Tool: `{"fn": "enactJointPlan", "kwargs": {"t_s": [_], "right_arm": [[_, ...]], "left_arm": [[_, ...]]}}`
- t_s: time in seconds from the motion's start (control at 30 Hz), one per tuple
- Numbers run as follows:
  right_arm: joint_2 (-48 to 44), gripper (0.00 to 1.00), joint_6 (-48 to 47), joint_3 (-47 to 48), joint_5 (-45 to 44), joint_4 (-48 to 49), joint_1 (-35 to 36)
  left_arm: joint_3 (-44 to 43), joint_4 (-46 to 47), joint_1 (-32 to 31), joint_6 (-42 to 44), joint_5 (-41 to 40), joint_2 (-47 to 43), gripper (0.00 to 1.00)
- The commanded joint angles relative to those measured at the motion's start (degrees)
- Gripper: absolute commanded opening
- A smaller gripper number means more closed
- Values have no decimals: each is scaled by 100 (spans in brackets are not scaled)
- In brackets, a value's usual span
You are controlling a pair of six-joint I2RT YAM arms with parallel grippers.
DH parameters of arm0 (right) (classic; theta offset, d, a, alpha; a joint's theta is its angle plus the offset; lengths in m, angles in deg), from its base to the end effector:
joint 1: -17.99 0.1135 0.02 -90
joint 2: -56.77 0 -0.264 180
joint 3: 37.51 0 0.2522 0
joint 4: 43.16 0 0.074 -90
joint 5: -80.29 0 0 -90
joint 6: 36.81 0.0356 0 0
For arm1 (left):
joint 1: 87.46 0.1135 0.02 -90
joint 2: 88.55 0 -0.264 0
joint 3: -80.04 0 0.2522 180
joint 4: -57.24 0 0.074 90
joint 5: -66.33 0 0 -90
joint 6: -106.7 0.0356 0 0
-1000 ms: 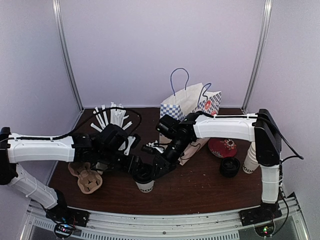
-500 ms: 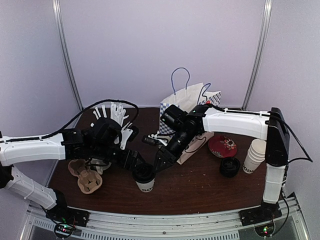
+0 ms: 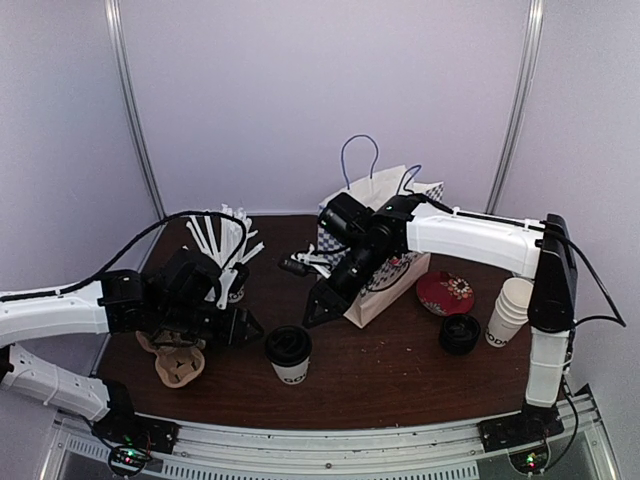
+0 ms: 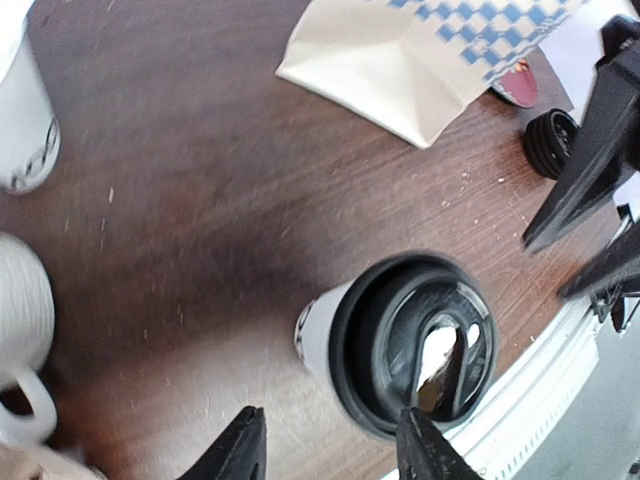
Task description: Pack the takeout coffee
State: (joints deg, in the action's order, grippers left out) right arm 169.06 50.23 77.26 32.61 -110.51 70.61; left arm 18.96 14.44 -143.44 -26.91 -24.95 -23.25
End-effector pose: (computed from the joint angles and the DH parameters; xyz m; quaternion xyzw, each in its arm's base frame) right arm 0.2327 0.3441 0.2779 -0.4939 0.7686 0.4050 0.0362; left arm 0.1326 -0.1951 0.2546 0.0962 0.9254 -0.2731 0.2444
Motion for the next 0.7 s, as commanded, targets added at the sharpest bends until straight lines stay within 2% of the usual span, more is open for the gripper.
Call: {"fn": "enactJointPlan", "kwargs": {"t_s": [0.0, 0.1, 0.2, 0.5, 0.67], "right_arm": [[172, 23, 102, 101, -321, 83, -61], [245, 20, 221, 129, -953, 47, -121], [323, 21, 294, 119, -1132, 45, -226], [586, 31, 570, 30, -89, 208, -252], [644, 32, 718, -32, 306, 339, -253]], "left_arm": [[428, 162, -42, -965, 123, -279, 45], [682, 483, -41, -1239, 329, -333, 45], [793, 704, -42, -1360, 466, -236, 45], [847, 1070, -43, -1423, 726, 33, 49], [821, 1076, -43, -1425, 799, 166, 50]]}}
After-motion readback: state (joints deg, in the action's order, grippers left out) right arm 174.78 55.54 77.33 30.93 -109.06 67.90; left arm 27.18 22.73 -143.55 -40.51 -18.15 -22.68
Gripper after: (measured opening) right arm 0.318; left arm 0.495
